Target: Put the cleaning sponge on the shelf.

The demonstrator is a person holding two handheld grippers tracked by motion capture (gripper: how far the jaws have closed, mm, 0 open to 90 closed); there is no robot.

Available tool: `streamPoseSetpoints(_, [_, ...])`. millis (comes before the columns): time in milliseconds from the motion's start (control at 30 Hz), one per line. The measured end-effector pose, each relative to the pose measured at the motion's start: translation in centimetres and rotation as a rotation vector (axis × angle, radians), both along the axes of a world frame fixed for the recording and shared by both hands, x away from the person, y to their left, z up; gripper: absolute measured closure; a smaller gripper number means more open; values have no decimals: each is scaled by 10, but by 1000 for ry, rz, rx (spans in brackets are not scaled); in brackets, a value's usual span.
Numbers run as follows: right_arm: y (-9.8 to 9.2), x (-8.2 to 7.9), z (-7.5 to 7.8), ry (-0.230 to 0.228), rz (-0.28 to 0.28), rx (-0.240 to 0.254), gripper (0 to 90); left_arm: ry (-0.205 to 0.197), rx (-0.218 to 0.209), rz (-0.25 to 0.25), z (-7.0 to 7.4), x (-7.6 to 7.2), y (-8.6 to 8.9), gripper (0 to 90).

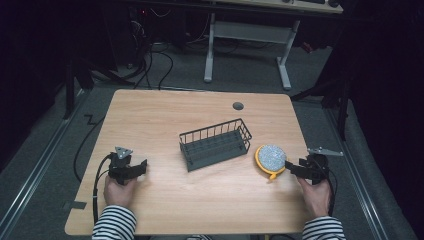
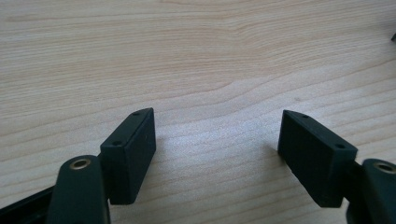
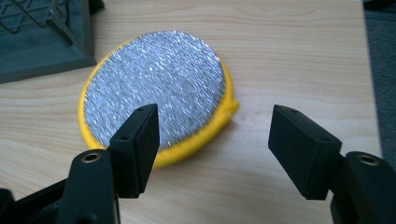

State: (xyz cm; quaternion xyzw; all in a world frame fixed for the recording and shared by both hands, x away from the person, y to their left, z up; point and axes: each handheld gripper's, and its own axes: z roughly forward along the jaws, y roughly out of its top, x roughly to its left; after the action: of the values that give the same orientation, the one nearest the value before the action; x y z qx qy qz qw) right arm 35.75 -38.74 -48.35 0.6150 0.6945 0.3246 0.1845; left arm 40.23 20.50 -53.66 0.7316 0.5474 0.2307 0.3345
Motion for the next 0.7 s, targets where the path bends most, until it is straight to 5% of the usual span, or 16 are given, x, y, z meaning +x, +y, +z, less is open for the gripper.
streamPoseSetpoints(167, [9, 21, 6, 42, 30, 27, 324, 0, -2, 0, 0, 0, 0, 285])
streamPoseSetpoints(467, [24, 49, 7, 122, 49, -27, 335, -2, 13, 0, 0, 0, -2, 282])
streamPoseSetpoints(700, [18, 62, -1, 191, 28, 14, 330, -2, 13, 0, 0, 0, -2, 282])
